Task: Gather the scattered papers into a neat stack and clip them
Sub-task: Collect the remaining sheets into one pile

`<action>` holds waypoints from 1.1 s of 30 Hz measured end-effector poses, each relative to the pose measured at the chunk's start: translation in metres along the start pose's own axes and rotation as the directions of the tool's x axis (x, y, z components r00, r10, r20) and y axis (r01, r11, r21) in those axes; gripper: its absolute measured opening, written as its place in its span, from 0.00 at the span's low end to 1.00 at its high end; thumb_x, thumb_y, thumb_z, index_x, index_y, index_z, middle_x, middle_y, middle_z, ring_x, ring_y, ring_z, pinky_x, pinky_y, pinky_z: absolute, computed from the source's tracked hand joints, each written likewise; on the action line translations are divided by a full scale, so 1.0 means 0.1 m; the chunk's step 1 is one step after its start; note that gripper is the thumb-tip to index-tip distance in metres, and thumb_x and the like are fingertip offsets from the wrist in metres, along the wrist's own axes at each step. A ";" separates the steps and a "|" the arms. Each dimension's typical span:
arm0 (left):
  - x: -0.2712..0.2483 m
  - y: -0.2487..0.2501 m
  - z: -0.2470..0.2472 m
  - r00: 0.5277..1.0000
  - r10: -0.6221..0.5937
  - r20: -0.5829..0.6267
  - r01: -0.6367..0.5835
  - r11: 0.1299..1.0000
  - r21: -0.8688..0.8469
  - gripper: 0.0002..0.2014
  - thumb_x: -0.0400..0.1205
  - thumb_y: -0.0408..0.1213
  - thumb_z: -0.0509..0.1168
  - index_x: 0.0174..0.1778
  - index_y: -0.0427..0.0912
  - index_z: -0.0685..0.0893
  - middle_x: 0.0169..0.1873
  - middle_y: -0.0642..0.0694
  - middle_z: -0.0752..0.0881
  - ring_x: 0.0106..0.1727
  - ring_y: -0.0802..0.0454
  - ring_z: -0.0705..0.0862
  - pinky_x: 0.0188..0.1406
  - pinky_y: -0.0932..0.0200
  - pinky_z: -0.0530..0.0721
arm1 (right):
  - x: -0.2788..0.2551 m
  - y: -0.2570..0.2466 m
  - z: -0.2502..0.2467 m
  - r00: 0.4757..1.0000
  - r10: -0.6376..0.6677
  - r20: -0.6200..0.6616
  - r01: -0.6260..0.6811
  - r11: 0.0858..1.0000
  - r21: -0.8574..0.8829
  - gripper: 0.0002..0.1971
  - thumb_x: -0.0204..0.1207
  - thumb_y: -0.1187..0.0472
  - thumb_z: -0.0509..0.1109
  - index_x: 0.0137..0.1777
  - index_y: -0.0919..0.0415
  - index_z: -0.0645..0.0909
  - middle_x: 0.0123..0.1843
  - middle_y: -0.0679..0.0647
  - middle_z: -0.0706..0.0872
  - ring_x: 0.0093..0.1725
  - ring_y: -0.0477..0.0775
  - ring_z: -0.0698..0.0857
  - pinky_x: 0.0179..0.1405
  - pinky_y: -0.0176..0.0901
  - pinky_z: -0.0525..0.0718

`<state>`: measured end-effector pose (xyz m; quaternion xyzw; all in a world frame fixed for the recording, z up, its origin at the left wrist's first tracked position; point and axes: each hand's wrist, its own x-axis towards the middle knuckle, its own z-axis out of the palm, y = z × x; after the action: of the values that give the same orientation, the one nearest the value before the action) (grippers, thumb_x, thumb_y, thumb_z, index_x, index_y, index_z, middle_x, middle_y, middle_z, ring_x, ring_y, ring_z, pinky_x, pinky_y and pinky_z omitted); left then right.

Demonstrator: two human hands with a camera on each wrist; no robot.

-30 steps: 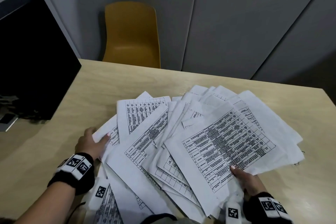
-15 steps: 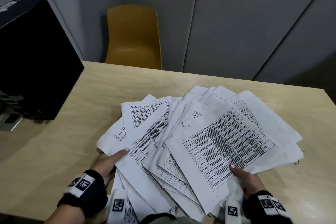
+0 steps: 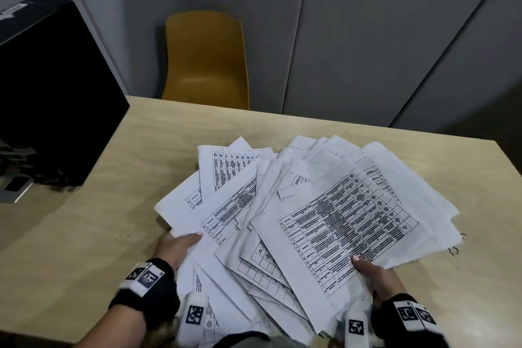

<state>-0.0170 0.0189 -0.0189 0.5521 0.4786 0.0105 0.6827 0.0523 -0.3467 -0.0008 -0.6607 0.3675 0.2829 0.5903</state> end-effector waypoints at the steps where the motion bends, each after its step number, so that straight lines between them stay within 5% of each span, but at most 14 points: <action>1: 0.02 0.01 -0.03 0.998 -0.038 0.047 0.041 0.997 -0.071 0.13 0.73 0.25 0.70 0.53 0.30 0.84 0.53 0.30 0.86 0.53 0.35 0.86 0.62 0.38 0.79 | 0.02 0.00 0.00 1.000 -0.003 0.002 0.003 1.000 -0.003 0.19 0.67 0.61 0.76 0.48 0.77 0.80 0.28 0.70 0.87 0.25 0.65 0.85 0.34 0.52 0.85; 5: 0.02 -0.01 -0.01 0.947 -0.189 0.260 0.216 0.973 -0.079 0.22 0.64 0.37 0.78 0.54 0.36 0.87 0.56 0.34 0.87 0.61 0.37 0.84 0.69 0.37 0.74 | 0.01 -0.01 -0.02 0.999 0.004 0.039 -0.004 1.000 -0.010 0.15 0.70 0.62 0.74 0.46 0.76 0.80 0.27 0.71 0.88 0.24 0.66 0.86 0.35 0.52 0.85; 9: -0.03 -0.08 0.25 0.991 -0.085 0.107 0.080 0.996 0.049 0.13 0.74 0.26 0.71 0.53 0.26 0.82 0.54 0.30 0.86 0.53 0.38 0.84 0.62 0.39 0.79 | -0.01 0.00 0.02 1.000 -0.014 0.028 0.013 1.000 0.007 0.19 0.69 0.61 0.75 0.50 0.77 0.79 0.36 0.73 0.89 0.33 0.69 0.88 0.44 0.59 0.85; 13: 0.07 -0.09 0.26 0.998 0.057 0.004 -0.057 0.991 0.123 0.12 0.75 0.23 0.69 0.54 0.32 0.83 0.55 0.34 0.85 0.55 0.43 0.83 0.63 0.47 0.77 | -0.04 -0.02 0.02 0.999 -0.033 0.029 0.032 0.999 0.030 0.13 0.73 0.64 0.73 0.42 0.74 0.75 0.34 0.59 0.82 0.37 0.60 0.83 0.35 0.45 0.75; 16: 0.14 -0.10 0.22 1.000 0.019 0.019 -0.020 0.999 0.046 0.15 0.73 0.24 0.71 0.55 0.31 0.83 0.56 0.34 0.86 0.56 0.40 0.85 0.64 0.43 0.79 | -0.06 -0.04 0.04 0.999 -0.020 0.047 0.015 0.996 0.087 0.16 0.75 0.61 0.71 0.53 0.74 0.75 0.55 0.68 0.84 0.62 0.70 0.80 0.43 0.47 0.72; 17: 0.12 -0.10 0.23 0.999 0.025 0.027 -0.027 0.998 0.063 0.15 0.73 0.25 0.71 0.56 0.30 0.83 0.56 0.34 0.86 0.57 0.39 0.85 0.64 0.42 0.79 | -0.04 -0.03 0.06 0.998 -0.036 0.050 0.031 0.995 0.096 0.20 0.74 0.60 0.72 0.58 0.74 0.75 0.60 0.69 0.83 0.62 0.70 0.79 0.47 0.48 0.71; 20: 0.08 -0.11 0.29 0.995 0.095 -0.015 -0.093 0.991 0.099 0.12 0.75 0.23 0.69 0.54 0.29 0.83 0.56 0.32 0.85 0.58 0.39 0.84 0.66 0.43 0.78 | -0.04 -0.03 0.04 0.997 -0.065 0.042 0.063 0.997 0.032 0.14 0.74 0.63 0.72 0.47 0.76 0.76 0.36 0.60 0.84 0.36 0.59 0.81 0.45 0.47 0.75; 22: 0.08 -0.08 0.27 0.989 0.128 -0.076 -0.121 0.989 0.088 0.13 0.75 0.25 0.69 0.55 0.29 0.82 0.54 0.34 0.85 0.57 0.39 0.84 0.65 0.44 0.78 | -0.04 -0.03 0.04 0.998 -0.051 0.022 0.051 0.999 0.013 0.11 0.73 0.65 0.72 0.39 0.74 0.76 0.28 0.59 0.83 0.31 0.57 0.81 0.35 0.45 0.77; 26: 0.15 0.07 0.04 0.962 0.194 -0.190 -0.188 0.981 0.050 0.14 0.75 0.28 0.70 0.57 0.33 0.83 0.58 0.33 0.85 0.61 0.37 0.83 0.67 0.39 0.77 | -0.03 -0.02 0.05 0.999 -0.051 0.015 0.051 0.999 -0.002 0.12 0.72 0.64 0.74 0.43 0.75 0.78 0.27 0.63 0.86 0.36 0.62 0.85 0.35 0.47 0.80; 29: 0.16 0.26 -0.16 0.933 0.202 -0.298 -0.222 0.974 -0.035 0.18 0.76 0.29 0.69 0.61 0.28 0.81 0.59 0.33 0.84 0.61 0.38 0.83 0.67 0.38 0.77 | -0.04 -0.04 0.03 0.997 -0.075 0.020 0.074 0.997 0.036 0.11 0.73 0.66 0.72 0.35 0.70 0.74 0.29 0.56 0.80 0.41 0.60 0.79 0.31 0.44 0.73; 33: 0.09 0.56 -0.30 0.883 0.226 -0.412 -0.298 0.947 -0.119 0.19 0.77 0.31 0.68 0.64 0.30 0.79 0.57 0.41 0.83 0.59 0.45 0.82 0.65 0.47 0.78 | -0.05 -0.05 0.05 0.997 -0.072 0.041 0.070 0.996 0.056 0.12 0.73 0.63 0.73 0.38 0.70 0.74 0.33 0.58 0.80 0.32 0.57 0.77 0.39 0.48 0.74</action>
<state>-0.0030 0.0677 0.0202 0.5347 0.5234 0.2564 0.6119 0.0538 -0.3406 0.0053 -0.6507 0.3388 0.2656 0.6255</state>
